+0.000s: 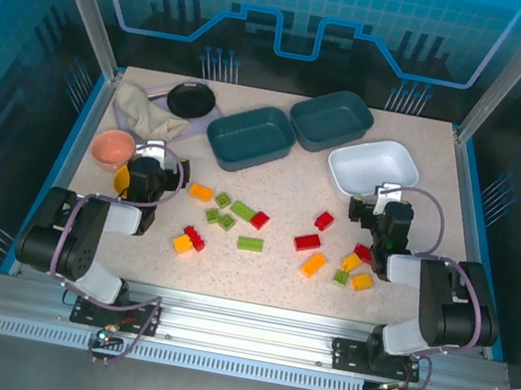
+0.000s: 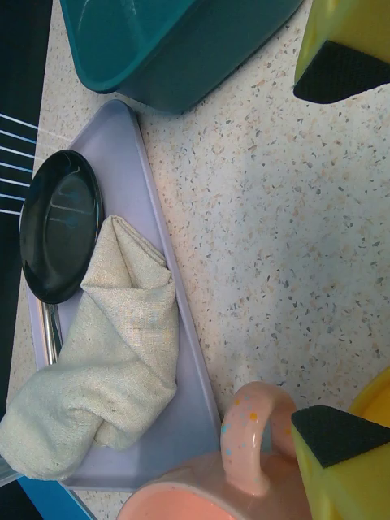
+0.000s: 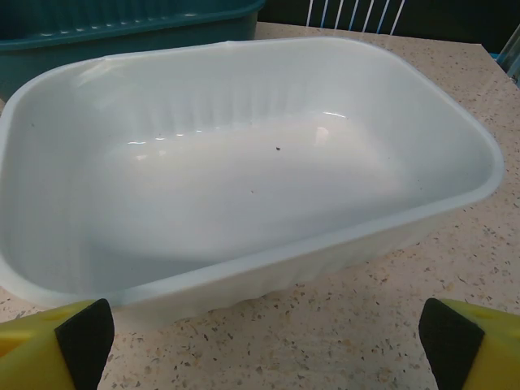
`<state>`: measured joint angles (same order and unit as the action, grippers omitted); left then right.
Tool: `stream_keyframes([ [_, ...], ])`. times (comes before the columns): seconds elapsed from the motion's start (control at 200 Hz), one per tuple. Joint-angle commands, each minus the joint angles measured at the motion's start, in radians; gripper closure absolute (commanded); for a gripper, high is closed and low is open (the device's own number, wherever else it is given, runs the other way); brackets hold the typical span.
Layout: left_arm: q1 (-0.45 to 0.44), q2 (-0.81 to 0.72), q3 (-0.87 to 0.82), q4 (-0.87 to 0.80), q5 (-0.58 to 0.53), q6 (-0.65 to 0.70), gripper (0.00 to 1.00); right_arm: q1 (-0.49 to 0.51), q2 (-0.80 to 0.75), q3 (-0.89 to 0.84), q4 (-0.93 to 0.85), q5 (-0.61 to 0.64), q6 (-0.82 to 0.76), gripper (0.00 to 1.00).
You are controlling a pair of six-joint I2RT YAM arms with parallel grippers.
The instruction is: Sort the legos into containers by color
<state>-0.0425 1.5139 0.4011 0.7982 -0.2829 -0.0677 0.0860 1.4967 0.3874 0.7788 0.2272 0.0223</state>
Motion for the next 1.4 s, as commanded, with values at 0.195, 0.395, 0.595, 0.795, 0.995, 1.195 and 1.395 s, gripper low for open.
stream_keyframes([
  [0.195,-0.003,0.001,-0.007,0.028,-0.009,0.022,0.01,-0.002,0.007,0.019,0.025,-0.009,0.004,0.0],
  [0.395,-0.004,0.002,-0.007,0.028,-0.009,0.022,0.01,-0.002,0.007,0.019,0.025,-0.009,0.004,0.0],
  [0.595,-0.004,-0.009,-0.005,0.029,-0.002,0.029,0.01,-0.003,0.007,0.018,0.026,-0.009,0.005,0.0],
  [0.795,-0.138,-0.304,0.255,-0.502,-0.179,0.012,0.01,0.127,-0.261,0.255,-0.432,0.269,0.036,0.0],
  [0.995,-0.255,-0.333,0.692,-0.973,-0.16,-0.297,0.01,-0.01,-0.236,0.857,-1.333,0.09,0.76,0.0],
  [1.195,-0.195,-0.013,1.144,-1.485,0.194,-0.569,0.02,-0.04,-0.056,1.099,-1.578,-0.135,0.712,0.26],
  [1.395,-0.24,0.192,1.261,-1.592,0.362,-0.561,0.22,0.017,0.118,1.165,-1.607,-0.291,0.744,0.36],
])
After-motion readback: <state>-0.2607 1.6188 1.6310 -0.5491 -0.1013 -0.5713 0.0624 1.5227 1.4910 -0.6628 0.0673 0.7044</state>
